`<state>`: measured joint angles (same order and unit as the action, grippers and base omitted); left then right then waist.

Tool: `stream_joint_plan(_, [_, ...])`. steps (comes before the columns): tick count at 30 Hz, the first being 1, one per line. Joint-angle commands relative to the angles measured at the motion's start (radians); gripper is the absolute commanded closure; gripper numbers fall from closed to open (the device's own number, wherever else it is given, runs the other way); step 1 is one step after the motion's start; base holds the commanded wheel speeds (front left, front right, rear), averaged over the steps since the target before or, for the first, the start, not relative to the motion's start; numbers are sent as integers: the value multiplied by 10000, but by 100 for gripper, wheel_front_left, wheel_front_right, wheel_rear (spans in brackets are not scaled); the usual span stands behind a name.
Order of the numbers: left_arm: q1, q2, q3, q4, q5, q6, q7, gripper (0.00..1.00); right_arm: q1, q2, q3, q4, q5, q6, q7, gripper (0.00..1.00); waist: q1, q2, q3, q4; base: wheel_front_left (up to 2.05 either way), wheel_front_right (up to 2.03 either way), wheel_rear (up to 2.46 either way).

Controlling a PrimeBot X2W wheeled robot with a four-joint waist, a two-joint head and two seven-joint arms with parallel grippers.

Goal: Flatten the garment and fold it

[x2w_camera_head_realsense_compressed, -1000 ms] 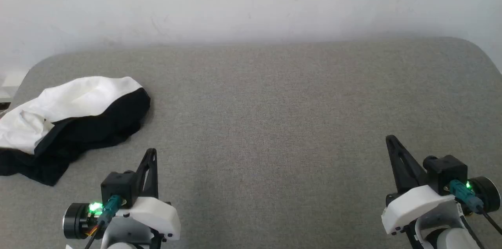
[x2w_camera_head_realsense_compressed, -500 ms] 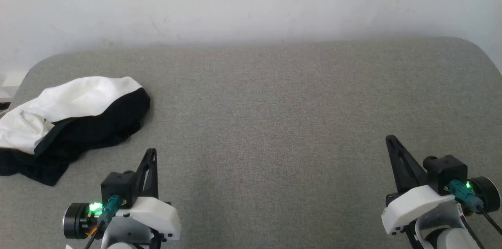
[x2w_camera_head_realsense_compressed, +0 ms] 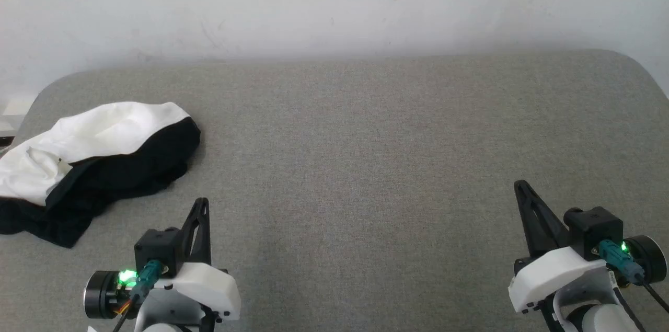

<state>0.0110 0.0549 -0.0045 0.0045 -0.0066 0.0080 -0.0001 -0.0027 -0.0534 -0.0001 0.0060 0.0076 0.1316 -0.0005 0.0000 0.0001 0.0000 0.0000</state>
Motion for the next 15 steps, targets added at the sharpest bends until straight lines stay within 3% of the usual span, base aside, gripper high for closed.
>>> stream_joint_plan(1, [-110,-47,45,-45,66,-80,1,100,27,32,1,-60,-76,-9,5,100,0,-1,0,0,0,0,0])
stream_joint_plan(15, [-110,-47,45,-45,66,-80,1,100,27,32,1,-60,-76,-9,5,100,0,-1,0,0,0,0,0])
